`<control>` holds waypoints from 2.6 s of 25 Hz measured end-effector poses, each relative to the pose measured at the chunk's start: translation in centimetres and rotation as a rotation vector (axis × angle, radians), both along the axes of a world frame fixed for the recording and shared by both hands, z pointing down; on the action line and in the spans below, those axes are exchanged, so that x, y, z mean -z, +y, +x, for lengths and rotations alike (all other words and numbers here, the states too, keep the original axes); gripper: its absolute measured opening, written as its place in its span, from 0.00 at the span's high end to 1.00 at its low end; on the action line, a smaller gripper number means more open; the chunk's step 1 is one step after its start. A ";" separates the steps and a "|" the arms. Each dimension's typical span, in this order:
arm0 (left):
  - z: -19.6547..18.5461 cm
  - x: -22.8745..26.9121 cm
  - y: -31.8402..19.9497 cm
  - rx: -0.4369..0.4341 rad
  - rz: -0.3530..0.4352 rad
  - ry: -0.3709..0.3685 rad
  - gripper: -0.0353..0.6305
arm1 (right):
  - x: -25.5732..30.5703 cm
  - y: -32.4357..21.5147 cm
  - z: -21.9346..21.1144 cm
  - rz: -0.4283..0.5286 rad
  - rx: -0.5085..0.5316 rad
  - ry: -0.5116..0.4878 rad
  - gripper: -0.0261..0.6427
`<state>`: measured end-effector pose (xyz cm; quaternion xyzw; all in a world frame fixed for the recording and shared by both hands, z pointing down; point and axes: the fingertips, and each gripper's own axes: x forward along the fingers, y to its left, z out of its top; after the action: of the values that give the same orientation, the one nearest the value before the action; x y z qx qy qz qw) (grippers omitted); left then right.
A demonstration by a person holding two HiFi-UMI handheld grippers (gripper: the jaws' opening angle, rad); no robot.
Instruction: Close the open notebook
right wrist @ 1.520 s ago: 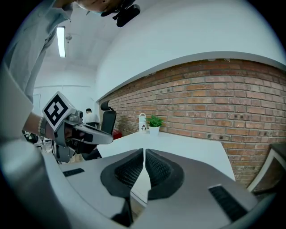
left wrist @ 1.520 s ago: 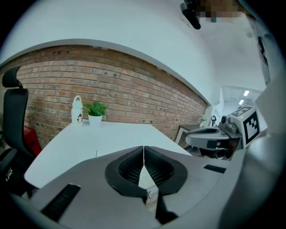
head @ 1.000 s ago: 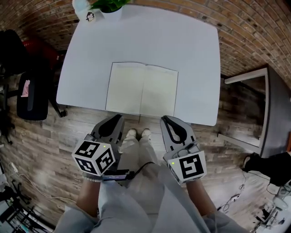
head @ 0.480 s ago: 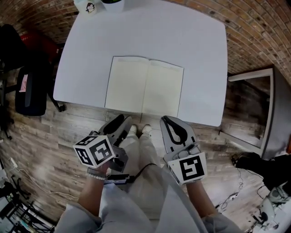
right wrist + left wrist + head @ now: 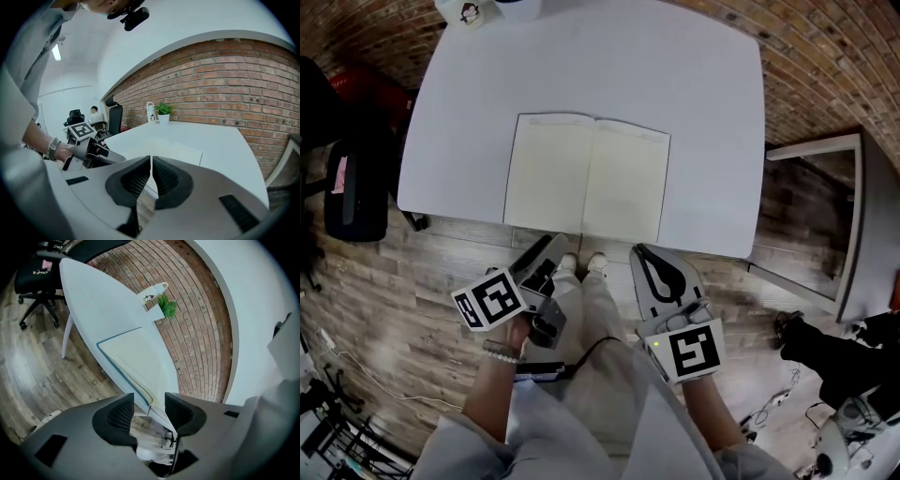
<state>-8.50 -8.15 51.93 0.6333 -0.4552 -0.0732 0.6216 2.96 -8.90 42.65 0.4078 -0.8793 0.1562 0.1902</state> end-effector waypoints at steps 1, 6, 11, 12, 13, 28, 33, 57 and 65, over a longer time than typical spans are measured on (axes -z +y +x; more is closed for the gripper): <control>0.2 0.0 -0.1 0.007 0.000 0.017 0.64 | -0.1 0.0 0.1 0.001 -0.001 -0.001 0.89; 0.9 -0.2 -0.4 0.017 -0.005 0.061 0.62 | -0.8 0.3 0.7 -0.037 0.003 0.021 0.89; 0.8 -0.3 -0.9 0.040 -0.009 0.080 0.62 | -0.9 0.0 0.9 -0.028 -0.002 0.012 0.89; 0.8 -0.3 -1.0 0.047 -0.010 0.089 0.62 | -1.0 0.0 0.9 -0.029 -0.003 0.012 0.89; 0.7 -0.4 -1.0 0.053 -0.015 0.091 0.62 | -1.0 0.0 0.9 -0.031 -0.003 0.012 0.89; 0.6 -0.8 -1.8 0.126 -0.040 0.171 0.77 | -1.6 -0.1 1.4 -0.053 -0.009 0.017 0.89; 0.8 -0.8 -1.7 0.150 -0.030 0.180 0.88 | -1.9 -0.1 1.6 -0.056 -0.010 0.016 0.89; 1.8 1.2 -1.2 -0.221 0.176 -0.395 0.91 | -0.7 1.0 2.4 -0.035 -0.057 0.021 0.89; 3.3 1.9 -1.0 -0.418 0.273 -0.612 0.91 | -0.4 1.2 3.5 -0.032 -0.090 0.030 0.89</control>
<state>-5.19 -9.14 50.07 0.7817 -0.4667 0.1873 0.3688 6.45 -7.75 43.04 0.4463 -0.8544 0.1728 0.2025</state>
